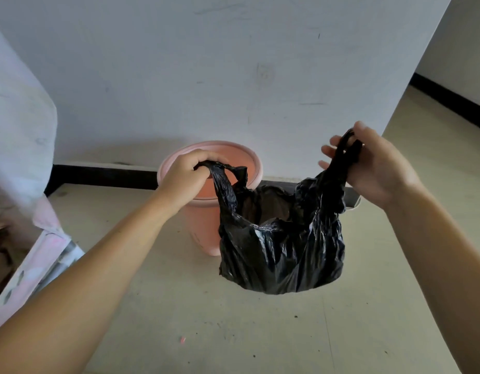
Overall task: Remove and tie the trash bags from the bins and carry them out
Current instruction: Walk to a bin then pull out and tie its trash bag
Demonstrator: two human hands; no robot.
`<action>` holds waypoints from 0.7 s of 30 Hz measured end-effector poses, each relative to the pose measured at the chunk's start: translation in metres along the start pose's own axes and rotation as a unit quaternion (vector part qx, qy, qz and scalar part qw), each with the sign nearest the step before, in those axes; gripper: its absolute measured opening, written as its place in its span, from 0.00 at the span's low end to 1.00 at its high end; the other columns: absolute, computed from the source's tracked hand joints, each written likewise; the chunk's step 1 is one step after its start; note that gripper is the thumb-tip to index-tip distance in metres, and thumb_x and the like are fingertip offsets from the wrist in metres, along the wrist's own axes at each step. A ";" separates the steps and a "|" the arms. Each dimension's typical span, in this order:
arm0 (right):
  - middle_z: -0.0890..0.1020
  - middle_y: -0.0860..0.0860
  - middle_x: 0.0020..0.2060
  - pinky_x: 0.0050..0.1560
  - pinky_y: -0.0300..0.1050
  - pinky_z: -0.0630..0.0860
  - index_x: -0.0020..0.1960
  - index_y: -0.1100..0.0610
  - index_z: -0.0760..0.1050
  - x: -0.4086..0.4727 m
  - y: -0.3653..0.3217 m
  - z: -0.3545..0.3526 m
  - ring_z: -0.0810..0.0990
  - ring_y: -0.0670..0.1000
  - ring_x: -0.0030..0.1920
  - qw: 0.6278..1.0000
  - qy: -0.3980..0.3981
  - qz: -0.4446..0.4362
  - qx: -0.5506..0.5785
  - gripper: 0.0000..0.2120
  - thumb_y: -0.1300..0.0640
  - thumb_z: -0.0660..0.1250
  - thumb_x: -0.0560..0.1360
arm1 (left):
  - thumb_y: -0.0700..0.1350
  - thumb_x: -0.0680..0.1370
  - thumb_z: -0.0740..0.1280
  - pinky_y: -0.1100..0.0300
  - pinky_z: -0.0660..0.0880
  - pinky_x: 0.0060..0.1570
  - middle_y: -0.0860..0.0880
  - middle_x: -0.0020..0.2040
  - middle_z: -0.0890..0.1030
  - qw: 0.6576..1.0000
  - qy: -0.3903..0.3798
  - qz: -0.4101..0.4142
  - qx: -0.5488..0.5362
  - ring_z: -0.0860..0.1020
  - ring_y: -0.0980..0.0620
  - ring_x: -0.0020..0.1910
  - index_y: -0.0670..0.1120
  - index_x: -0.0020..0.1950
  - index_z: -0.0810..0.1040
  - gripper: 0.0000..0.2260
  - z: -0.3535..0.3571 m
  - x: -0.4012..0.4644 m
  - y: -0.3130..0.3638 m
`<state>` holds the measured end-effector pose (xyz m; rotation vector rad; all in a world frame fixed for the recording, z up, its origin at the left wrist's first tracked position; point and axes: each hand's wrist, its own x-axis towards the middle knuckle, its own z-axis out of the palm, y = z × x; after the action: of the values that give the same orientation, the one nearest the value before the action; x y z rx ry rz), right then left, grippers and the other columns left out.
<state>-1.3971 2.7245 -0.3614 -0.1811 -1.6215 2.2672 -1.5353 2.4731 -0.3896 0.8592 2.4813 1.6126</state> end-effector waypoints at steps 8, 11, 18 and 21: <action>0.77 0.49 0.35 0.58 0.54 0.75 0.61 0.53 0.75 -0.002 0.033 -0.002 0.76 0.47 0.33 0.965 -0.150 0.110 -0.186 0.33 0.41 0.77 0.61 | 0.30 0.77 0.58 0.57 0.75 0.58 0.49 0.44 0.85 0.955 -0.093 -0.031 -0.278 0.80 0.53 0.44 0.42 0.48 0.83 0.15 0.010 -0.009 0.009; 0.79 0.47 0.45 0.54 0.43 0.72 0.75 0.45 0.55 -0.004 0.044 0.020 0.78 0.41 0.43 0.905 -0.215 0.115 -0.349 0.41 0.40 0.69 0.68 | 0.39 0.77 0.63 0.59 0.75 0.57 0.49 0.48 0.85 0.963 -0.163 0.027 -0.214 0.81 0.52 0.49 0.50 0.48 0.84 0.11 0.023 -0.017 0.025; 0.76 0.38 0.38 0.43 0.27 0.71 0.43 0.48 0.73 -0.015 0.070 0.062 0.76 0.32 0.40 0.886 -0.166 0.003 -0.432 0.07 0.53 0.59 0.80 | 0.36 0.79 0.61 0.70 0.70 0.58 0.54 0.52 0.81 0.961 -0.237 0.094 -0.102 0.78 0.59 0.55 0.49 0.56 0.80 0.13 0.054 -0.023 0.046; 0.77 0.41 0.32 0.46 0.42 0.73 0.35 0.42 0.79 -0.011 0.071 0.050 0.76 0.45 0.40 0.927 -0.076 0.094 -0.356 0.18 0.47 0.57 0.80 | 0.29 0.76 0.56 0.66 0.69 0.63 0.53 0.57 0.79 0.975 -0.199 0.049 -0.084 0.76 0.59 0.59 0.51 0.64 0.74 0.23 0.050 -0.016 0.025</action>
<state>-1.4161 2.6561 -0.4116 -0.3540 -2.5497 1.7315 -1.4947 2.5142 -0.3946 1.1622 2.0309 1.4741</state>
